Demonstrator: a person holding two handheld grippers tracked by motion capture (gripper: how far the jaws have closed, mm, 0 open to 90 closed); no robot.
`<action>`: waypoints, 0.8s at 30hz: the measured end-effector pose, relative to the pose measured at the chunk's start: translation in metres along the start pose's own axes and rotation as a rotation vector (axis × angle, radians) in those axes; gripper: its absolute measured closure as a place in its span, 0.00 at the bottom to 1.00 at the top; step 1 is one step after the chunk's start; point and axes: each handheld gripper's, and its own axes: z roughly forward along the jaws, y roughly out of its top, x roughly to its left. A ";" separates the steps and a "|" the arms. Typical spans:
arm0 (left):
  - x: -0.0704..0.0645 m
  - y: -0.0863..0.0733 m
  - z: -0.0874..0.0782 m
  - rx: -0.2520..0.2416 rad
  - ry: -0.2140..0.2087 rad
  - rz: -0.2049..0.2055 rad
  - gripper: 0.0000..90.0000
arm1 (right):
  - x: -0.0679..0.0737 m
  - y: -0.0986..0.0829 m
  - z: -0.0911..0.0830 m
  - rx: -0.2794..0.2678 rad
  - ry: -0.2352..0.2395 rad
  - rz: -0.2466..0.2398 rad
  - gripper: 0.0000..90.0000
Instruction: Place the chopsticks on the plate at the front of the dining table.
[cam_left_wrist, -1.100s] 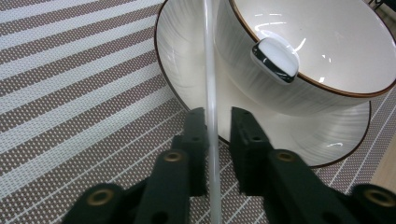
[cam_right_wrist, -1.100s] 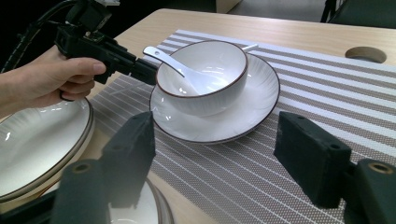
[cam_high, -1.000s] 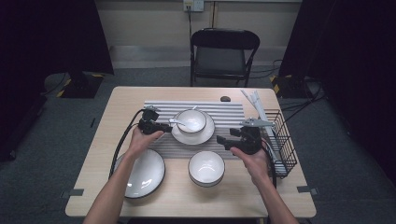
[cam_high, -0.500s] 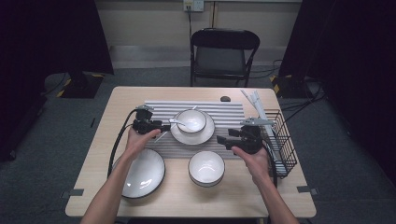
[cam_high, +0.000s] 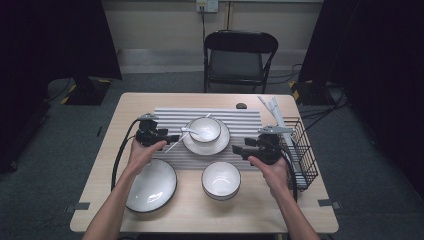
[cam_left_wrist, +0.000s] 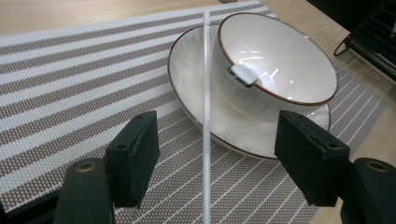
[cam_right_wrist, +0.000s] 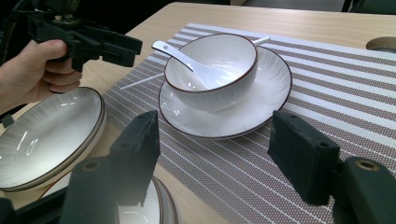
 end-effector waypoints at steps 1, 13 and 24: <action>-0.004 0.001 -0.004 -0.006 0.002 0.018 0.34 | 0.000 0.000 0.000 -0.011 -0.006 0.001 0.41; -0.009 -0.008 -0.025 -0.017 -0.005 0.043 0.35 | 0.007 0.002 -0.005 -0.114 -0.069 -0.083 0.49; -0.024 -0.023 -0.051 -0.084 -0.015 0.075 0.35 | 0.006 0.005 -0.009 -0.106 -0.050 -0.087 0.54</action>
